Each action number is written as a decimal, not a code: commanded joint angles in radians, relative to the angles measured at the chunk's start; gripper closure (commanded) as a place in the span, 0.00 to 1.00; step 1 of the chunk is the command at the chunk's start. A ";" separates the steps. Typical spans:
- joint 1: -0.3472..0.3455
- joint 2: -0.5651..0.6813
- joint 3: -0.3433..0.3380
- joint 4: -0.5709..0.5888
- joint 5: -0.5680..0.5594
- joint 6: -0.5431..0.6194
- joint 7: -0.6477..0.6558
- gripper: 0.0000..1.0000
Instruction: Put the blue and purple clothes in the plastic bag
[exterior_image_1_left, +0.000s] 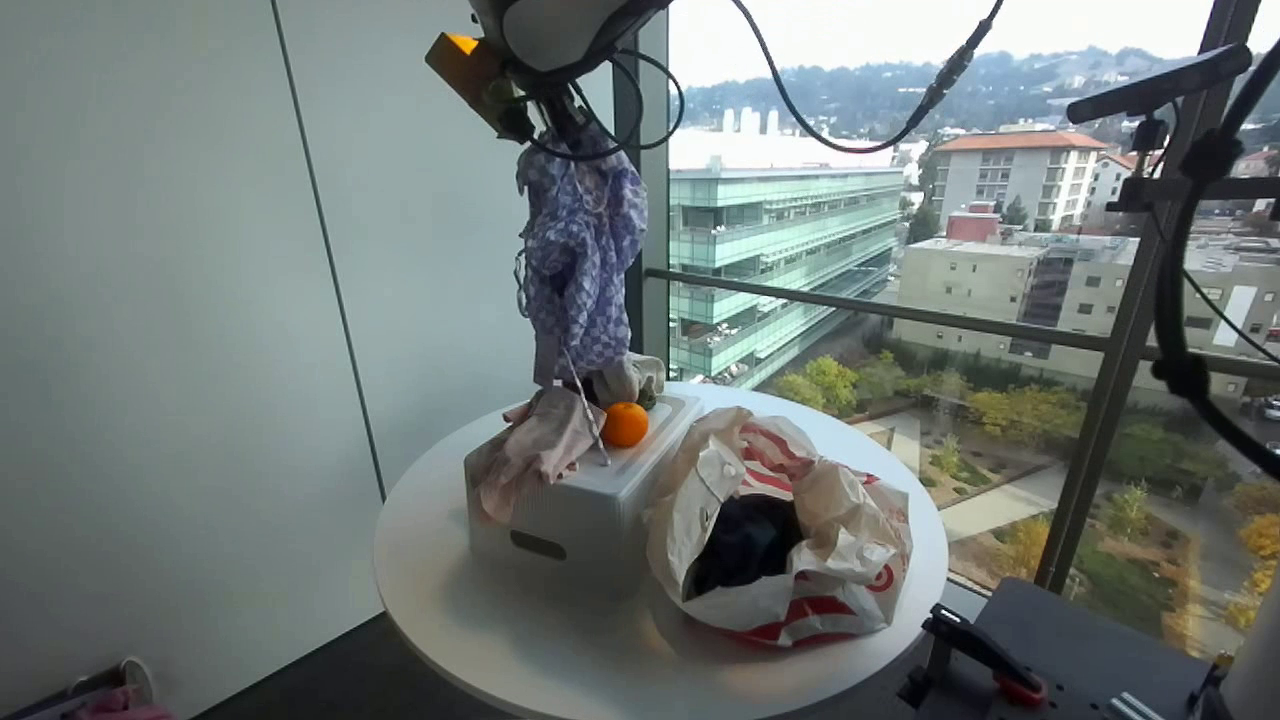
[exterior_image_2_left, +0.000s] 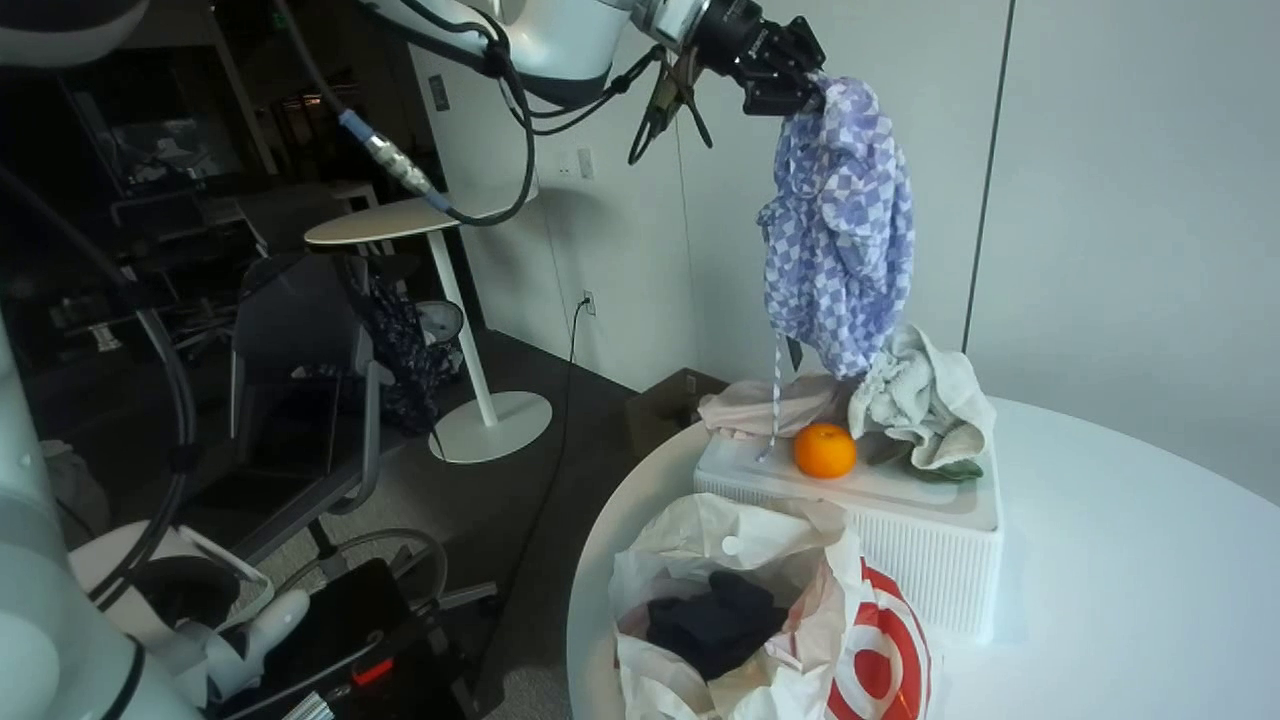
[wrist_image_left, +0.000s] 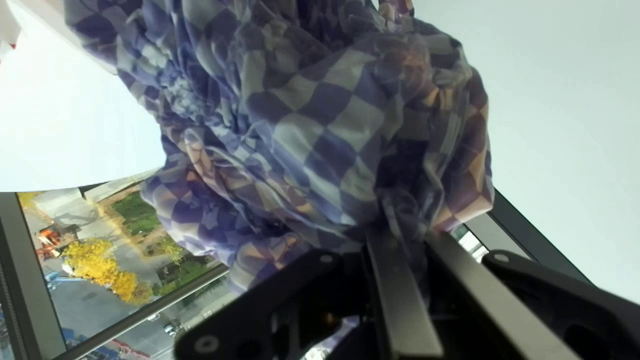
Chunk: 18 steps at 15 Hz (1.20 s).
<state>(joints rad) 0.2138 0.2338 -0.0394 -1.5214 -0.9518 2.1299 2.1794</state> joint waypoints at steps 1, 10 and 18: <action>-0.021 -0.079 0.021 -0.015 -0.021 -0.060 0.031 0.97; -0.052 -0.255 0.070 -0.074 -0.020 -0.306 0.009 0.97; -0.117 -0.418 0.072 -0.261 0.071 -0.468 -0.063 0.97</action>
<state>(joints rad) 0.1336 -0.1044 0.0223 -1.6798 -0.9201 1.6680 2.1647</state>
